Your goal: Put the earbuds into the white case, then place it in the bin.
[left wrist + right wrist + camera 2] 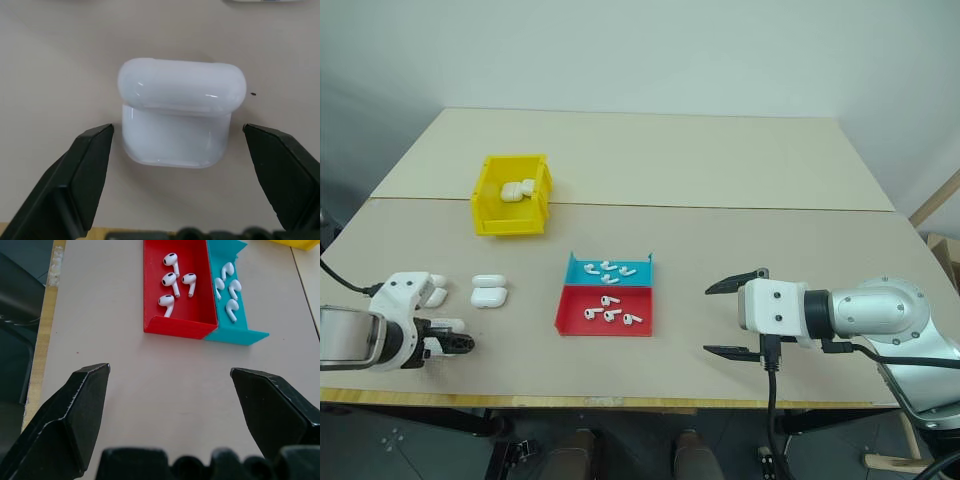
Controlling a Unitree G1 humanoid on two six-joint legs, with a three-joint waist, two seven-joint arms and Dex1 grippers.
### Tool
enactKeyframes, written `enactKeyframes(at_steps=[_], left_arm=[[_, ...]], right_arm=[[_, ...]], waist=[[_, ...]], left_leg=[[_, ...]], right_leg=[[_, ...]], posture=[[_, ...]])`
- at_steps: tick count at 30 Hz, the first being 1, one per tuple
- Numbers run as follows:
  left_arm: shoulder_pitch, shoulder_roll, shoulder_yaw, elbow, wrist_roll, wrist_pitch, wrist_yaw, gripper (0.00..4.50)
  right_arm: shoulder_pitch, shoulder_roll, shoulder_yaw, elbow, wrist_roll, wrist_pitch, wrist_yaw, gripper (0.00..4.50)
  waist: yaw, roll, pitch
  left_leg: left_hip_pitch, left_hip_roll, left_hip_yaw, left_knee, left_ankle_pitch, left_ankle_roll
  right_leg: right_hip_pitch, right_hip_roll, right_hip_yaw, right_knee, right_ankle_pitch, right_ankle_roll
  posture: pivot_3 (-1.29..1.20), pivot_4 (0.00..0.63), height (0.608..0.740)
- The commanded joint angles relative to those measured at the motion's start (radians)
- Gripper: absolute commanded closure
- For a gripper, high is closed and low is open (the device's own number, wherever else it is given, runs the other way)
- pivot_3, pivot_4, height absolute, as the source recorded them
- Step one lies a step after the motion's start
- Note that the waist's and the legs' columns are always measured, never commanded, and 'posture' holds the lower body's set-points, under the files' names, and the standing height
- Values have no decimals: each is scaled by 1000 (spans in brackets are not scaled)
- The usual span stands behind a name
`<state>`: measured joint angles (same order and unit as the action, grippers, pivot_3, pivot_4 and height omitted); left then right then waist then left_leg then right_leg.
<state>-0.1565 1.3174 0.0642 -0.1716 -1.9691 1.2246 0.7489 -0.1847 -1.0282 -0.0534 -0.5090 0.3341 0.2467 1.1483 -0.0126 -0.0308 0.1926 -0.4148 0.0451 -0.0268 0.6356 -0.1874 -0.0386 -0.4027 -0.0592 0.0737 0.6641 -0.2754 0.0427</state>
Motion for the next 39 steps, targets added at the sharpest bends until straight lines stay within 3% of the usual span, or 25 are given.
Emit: enactKeyframes(at_steps=[1,10,14,19,22,30,35,37,39], left_arm=[[2,3,38,-11,-3,-15,15,375],[-7,-12,33,-10,-3,-28,46,375],[-7,-34,40,-10,-3,-33,55,1218],[-9,-45,46,-8,-3,-29,65,1218],[6,-44,55,-6,-3,-28,70,1672],[-19,-31,70,-28,-3,-36,67,1680],[-112,-16,116,-148,3,-107,35,1680],[-118,-41,171,-277,101,-157,-18,1680],[-87,-90,229,-414,295,-216,-160,1680]], right_arm=[[-2,-3,-22,-6,-8,-27,-2,0],[-5,3,-15,-7,-12,-27,-5,0],[-3,2,-19,-7,-13,-28,-2,0],[-2,2,-20,-9,-13,-27,-1,0],[-4,2,-20,-10,-12,-25,-2,0],[-11,0,-23,-11,-9,-21,-2,0],[-35,-3,-54,13,11,-18,-1,0],[-64,-9,-54,28,15,-1,-5,0],[-106,-32,-38,35,15,38,4,0]], waist=[[0,0,0],[0,0,0],[0,0,0],[0,0,0],[0,0,0],[0,0,0],[4,0,0],[3,-1,0],[2,-1,0]], left_leg=[[0,0,0,0,0,0],[0,0,0,0,0,0],[0,0,0,0,0,0],[0,0,0,1,0,0],[0,0,0,1,0,0],[0,0,0,1,0,0],[0,0,0,2,0,0],[-1,0,0,2,0,0],[-1,-1,0,3,0,0]], right_leg=[[0,0,0,0,0,0],[0,0,0,0,0,0],[0,0,0,0,0,0],[0,0,0,0,0,0],[1,0,0,0,0,0],[1,0,0,0,0,0],[1,0,0,0,0,0],[1,0,0,0,1,1],[1,-1,1,-1,1,2]], posture=[[0,150,740],[0,150,740],[0,150,740],[0,150,740],[0,150,740],[0,150,740],[0,150,740],[0,150,740],[0,150,740]])
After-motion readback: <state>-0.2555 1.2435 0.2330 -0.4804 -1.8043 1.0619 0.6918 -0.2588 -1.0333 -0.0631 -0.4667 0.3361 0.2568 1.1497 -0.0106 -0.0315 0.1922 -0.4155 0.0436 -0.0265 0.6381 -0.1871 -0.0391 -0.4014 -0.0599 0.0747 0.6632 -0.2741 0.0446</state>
